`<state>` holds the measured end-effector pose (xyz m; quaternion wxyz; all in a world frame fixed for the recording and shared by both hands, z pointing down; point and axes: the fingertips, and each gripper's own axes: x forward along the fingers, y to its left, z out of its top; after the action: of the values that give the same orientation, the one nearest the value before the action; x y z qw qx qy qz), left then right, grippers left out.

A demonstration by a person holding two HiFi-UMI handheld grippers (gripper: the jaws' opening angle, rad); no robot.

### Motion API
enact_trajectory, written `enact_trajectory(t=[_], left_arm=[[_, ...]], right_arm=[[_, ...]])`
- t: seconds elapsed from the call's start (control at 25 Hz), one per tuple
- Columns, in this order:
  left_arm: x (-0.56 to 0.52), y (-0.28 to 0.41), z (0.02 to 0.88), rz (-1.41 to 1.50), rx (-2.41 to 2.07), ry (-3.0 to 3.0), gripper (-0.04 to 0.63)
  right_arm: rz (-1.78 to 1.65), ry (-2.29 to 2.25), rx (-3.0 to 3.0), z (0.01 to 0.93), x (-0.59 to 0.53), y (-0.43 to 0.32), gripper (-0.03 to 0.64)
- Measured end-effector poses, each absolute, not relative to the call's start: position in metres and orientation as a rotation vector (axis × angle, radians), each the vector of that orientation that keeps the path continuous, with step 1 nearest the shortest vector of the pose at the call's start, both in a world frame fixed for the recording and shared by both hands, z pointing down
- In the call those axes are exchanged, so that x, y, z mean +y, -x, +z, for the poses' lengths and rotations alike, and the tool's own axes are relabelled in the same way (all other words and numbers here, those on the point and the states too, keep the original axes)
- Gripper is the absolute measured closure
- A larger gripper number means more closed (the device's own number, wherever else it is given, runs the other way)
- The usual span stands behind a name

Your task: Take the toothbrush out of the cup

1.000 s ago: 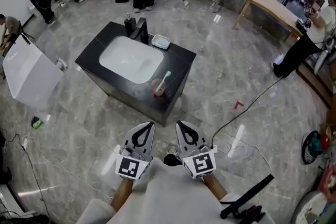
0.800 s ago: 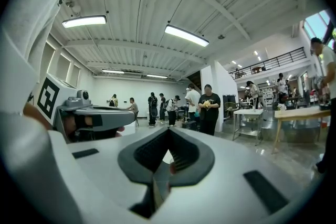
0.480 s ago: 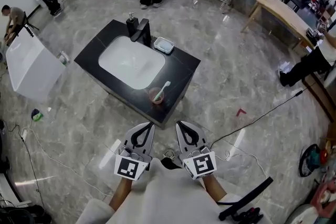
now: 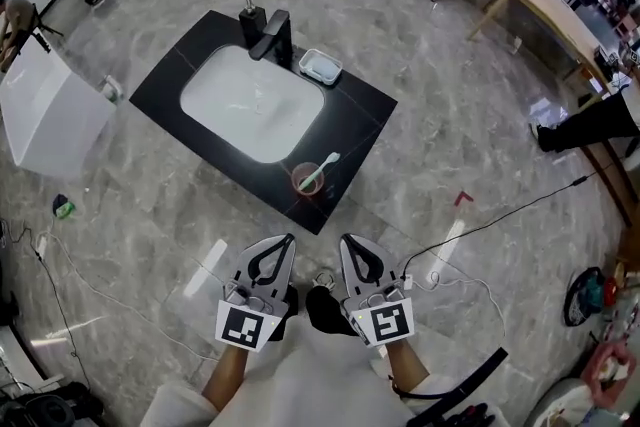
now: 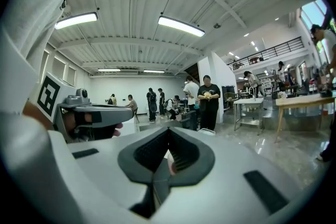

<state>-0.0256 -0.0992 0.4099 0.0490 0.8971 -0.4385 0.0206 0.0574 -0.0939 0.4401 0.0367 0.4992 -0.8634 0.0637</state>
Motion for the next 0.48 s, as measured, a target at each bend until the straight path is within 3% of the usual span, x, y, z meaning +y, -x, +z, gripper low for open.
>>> enact_trajectory(t=[0.48], left_arm=[[-0.105,0.061,0.469,0.155,-1.317,-2.641,0.6]], right_arm=[[0.246,-1.544,-2.565,0.485,-0.099,-0.044,0.612]])
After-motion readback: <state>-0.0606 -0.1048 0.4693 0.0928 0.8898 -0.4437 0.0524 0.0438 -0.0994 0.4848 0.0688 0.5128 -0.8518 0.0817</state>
